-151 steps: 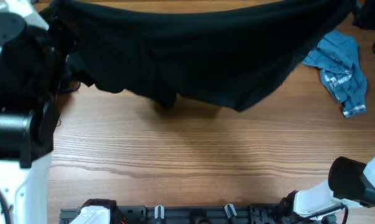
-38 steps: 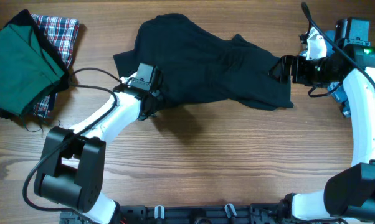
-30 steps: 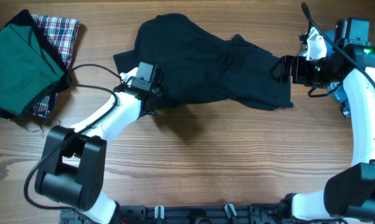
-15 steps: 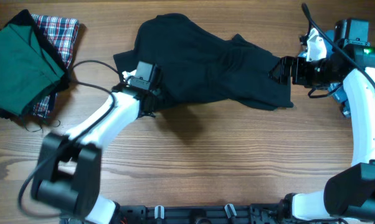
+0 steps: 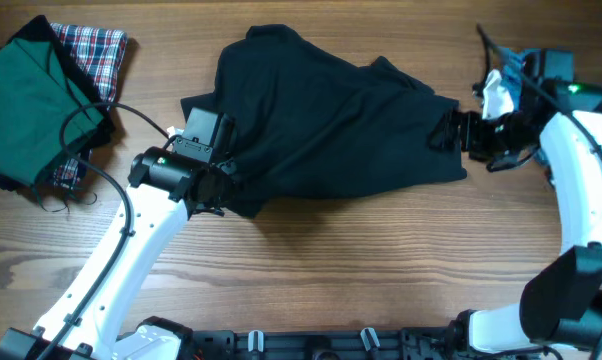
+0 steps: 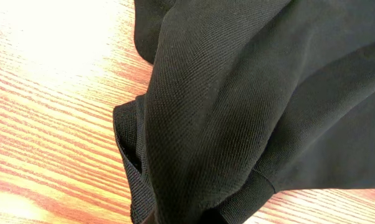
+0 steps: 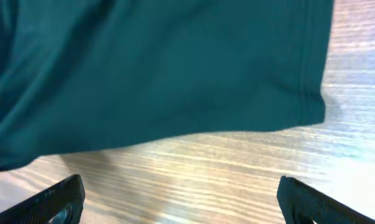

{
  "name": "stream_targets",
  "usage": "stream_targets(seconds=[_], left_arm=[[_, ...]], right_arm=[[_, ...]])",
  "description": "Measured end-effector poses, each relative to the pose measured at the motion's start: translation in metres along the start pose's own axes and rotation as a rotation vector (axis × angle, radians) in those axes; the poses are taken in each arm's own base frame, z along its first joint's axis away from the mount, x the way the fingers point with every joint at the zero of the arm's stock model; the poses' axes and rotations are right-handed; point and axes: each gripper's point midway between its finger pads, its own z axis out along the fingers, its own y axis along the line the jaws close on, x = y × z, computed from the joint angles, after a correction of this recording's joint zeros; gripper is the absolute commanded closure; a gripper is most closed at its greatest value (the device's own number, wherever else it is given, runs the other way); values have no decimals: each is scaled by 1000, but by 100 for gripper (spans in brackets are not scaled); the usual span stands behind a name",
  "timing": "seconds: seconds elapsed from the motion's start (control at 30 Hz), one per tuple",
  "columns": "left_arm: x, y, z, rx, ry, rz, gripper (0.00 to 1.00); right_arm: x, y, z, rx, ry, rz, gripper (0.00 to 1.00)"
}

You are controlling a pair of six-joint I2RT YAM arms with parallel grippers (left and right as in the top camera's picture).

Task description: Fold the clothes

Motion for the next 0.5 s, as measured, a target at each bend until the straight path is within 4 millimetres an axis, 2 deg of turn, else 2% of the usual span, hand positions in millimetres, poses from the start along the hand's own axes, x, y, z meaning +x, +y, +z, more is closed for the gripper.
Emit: stream_targets(seconds=[0.1, 0.23, 0.33, 0.5], left_arm=[[-1, -1, 0, 2, -3, 0, 96], [-3, -3, 0, 11, -13, -1, 96], [-8, -7, 0, 30, -33, -2, 96], [-10, -9, 0, 35, -39, 0, 96]], right_arm=[[-2, -13, 28, 4, -23, -4, 6], [-10, -26, 45, 38, -81, 15, 5], [-20, -41, 54, 91, -147, 108, 5], [-19, -61, 54, 186, -169, 231, 5]])
